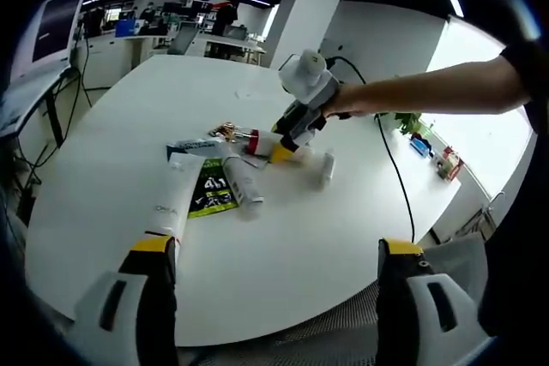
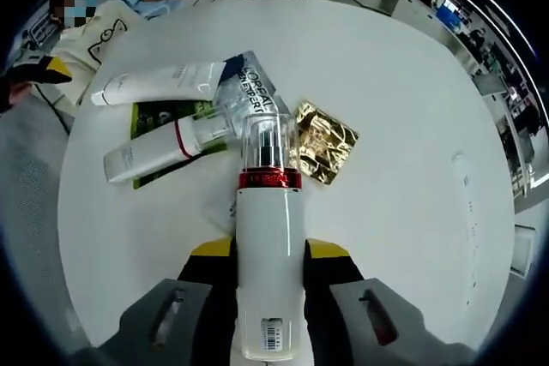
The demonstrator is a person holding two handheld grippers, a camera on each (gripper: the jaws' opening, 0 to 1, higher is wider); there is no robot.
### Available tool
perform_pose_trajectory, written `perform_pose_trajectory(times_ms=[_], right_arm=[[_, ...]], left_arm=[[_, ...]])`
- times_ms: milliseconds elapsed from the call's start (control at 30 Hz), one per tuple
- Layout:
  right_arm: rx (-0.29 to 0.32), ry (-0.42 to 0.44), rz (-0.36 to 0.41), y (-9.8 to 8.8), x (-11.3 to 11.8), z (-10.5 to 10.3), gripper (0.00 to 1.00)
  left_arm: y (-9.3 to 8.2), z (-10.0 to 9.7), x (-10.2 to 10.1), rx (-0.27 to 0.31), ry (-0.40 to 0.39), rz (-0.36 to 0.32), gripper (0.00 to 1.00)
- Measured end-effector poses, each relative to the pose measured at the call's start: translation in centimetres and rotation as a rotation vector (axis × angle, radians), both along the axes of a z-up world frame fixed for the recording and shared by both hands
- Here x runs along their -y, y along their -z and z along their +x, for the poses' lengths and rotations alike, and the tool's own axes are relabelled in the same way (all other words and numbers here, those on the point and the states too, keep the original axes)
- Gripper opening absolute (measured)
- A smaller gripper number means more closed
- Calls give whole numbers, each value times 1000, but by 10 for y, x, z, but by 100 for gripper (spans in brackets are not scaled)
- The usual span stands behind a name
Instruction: Arrange the skincare products in the storage area until every visible bottle or jar stands upright without overlapping.
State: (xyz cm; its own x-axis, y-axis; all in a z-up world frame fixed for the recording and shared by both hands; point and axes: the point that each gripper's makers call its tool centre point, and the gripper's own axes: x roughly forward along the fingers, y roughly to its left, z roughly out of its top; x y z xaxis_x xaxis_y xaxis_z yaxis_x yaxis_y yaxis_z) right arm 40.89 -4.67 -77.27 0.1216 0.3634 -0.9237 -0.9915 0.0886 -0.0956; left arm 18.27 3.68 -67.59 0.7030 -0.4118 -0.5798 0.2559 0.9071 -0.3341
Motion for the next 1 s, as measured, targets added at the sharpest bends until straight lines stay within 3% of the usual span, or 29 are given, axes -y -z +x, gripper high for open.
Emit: perform_pose_trajectory(times_ms=[567, 1000], right_arm=[[49, 57, 122, -24, 2, -8, 28], [88, 105, 237, -54, -1, -27, 28]], left_arm=[[-1, 0, 1, 14, 12, 5, 90], [-4, 0, 2, 25, 14, 4, 90]])
